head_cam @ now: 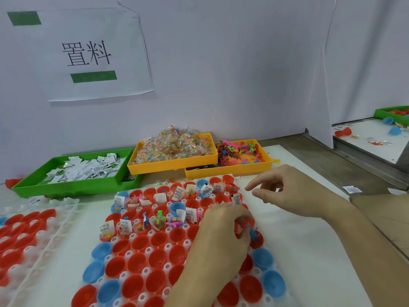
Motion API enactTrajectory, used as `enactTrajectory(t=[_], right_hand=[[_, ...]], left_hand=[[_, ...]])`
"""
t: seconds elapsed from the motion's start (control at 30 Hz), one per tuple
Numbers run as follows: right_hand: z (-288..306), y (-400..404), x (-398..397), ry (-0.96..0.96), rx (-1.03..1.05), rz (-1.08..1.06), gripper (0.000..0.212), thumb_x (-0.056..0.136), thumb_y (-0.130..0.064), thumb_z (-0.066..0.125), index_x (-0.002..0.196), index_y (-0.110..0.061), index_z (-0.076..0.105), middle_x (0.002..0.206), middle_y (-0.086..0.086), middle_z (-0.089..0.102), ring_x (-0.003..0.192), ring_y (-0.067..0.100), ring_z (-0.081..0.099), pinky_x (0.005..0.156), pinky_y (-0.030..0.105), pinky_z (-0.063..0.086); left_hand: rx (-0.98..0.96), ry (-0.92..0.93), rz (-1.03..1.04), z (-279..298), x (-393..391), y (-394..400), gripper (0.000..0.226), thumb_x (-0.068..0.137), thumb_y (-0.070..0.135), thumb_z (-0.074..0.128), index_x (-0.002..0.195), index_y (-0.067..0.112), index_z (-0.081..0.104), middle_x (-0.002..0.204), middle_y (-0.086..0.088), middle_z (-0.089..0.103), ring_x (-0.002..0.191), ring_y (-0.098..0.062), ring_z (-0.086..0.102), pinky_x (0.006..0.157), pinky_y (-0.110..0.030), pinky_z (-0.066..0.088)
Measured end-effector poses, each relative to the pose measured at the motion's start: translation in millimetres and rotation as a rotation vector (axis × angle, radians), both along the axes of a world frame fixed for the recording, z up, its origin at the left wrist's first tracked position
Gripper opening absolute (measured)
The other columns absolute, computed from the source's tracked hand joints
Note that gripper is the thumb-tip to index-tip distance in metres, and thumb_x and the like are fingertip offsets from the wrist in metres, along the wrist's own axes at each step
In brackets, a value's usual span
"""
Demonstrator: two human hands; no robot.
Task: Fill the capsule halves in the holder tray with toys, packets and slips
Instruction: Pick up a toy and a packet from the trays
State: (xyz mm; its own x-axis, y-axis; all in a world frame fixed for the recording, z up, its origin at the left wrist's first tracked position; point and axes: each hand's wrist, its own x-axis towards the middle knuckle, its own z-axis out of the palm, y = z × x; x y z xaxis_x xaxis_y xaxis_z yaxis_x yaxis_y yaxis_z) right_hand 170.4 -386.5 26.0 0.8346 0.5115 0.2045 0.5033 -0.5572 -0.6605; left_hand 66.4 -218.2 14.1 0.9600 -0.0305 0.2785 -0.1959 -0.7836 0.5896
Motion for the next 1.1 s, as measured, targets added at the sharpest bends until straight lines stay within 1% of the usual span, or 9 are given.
enactTrajectory(t=[0.13,0.23,0.33,0.5,0.63,0.8,0.87,1.0,1.1], right_hand=[[-2,-2,2,0.001,-0.024,-0.049,0.018,0.094,-0.028,0.066,0.089,-0.044,0.073,0.075,-0.023,0.069,0.074,0.000,0.065,0.062,0.014,0.049],[-5,-2,6,-0.039,-0.011,-0.131,0.018,0.094,-0.027,0.066,0.087,-0.041,0.074,0.073,-0.021,0.069,0.077,-0.005,0.062,0.063,0.013,0.045],[-6,5,10,-0.075,0.022,-0.190,0.015,0.094,-0.027,0.066,0.088,-0.039,0.074,0.079,-0.023,0.068,0.079,-0.009,0.062,0.062,0.009,0.042],[2,41,22,-0.129,0.033,-0.218,0.011,0.096,-0.026,0.064,0.093,-0.033,0.072,0.082,-0.024,0.065,0.080,-0.002,0.062,0.063,0.007,0.039],[17,85,45,-0.198,0.005,-0.158,0.016,0.098,-0.022,0.061,0.098,-0.019,0.077,0.091,-0.011,0.072,0.081,-0.003,0.061,0.069,0.012,0.046],[29,139,76,-0.183,-0.049,-0.073,0.023,0.101,-0.016,0.055,0.116,-0.013,0.072,0.120,0.001,0.070,0.099,0.005,0.058,0.085,0.019,0.043],[31,162,83,-0.171,-0.087,-0.024,0.021,0.099,-0.022,0.060,0.112,-0.014,0.074,0.119,0.001,0.071,0.101,0.007,0.059,0.090,0.024,0.045],[37,205,89,-0.141,-0.131,0.000,0.025,0.092,-0.036,0.070,0.098,-0.013,0.077,0.104,0.001,0.074,0.096,0.013,0.064,0.084,0.031,0.050],[40,229,92,-0.090,-0.192,-0.049,0.033,0.087,-0.039,0.075,0.099,-0.008,0.077,0.111,0.006,0.073,0.107,0.020,0.064,0.090,0.035,0.052]], left_hand=[[-0.029,-0.061,-0.013,7,-4,14,0.028,0.092,0.018,0.066,0.117,0.032,0.069,0.105,0.020,0.064,0.098,0.000,0.057,0.081,-0.002,0.044],[-0.071,-0.116,0.024,19,-8,48,0.019,0.089,0.021,0.068,0.103,0.033,0.073,0.091,0.029,0.063,0.091,0.009,0.056,0.074,-0.005,0.043],[-0.138,-0.176,0.183,27,-5,110,0.015,0.088,0.019,0.067,0.089,0.033,0.072,0.086,0.025,0.069,0.084,0.009,0.061,0.070,-0.005,0.042],[-0.272,-0.126,0.515,3,-6,206,0.015,0.097,0.024,0.057,0.108,0.027,0.068,0.113,0.006,0.069,0.108,-0.015,0.061,0.093,-0.034,0.045],[-0.735,-0.113,0.518,-25,-5,223,0.022,0.103,0.029,0.043,0.117,0.027,0.060,0.128,0.001,0.061,0.121,-0.021,0.055,0.105,-0.041,0.041],[-1.131,-0.155,0.454,-39,6,218,0.031,0.104,0.023,0.037,0.118,0.011,0.063,0.121,-0.008,0.067,0.113,-0.020,0.063,0.091,-0.029,0.046],[-1.172,-0.190,0.469,-42,9,218,0.032,0.103,0.018,0.037,0.108,0.007,0.066,0.112,-0.011,0.071,0.108,-0.022,0.066,0.087,-0.029,0.048],[-1.199,-0.251,0.476,-45,11,220,0.032,0.101,0.014,0.038,0.097,0.006,0.069,0.102,-0.014,0.074,0.103,-0.025,0.069,0.085,-0.031,0.050],[-1.202,-0.265,0.464,-47,11,221,0.033,0.101,0.014,0.038,0.095,0.006,0.070,0.100,-0.013,0.075,0.100,-0.024,0.071,0.085,-0.032,0.050]])
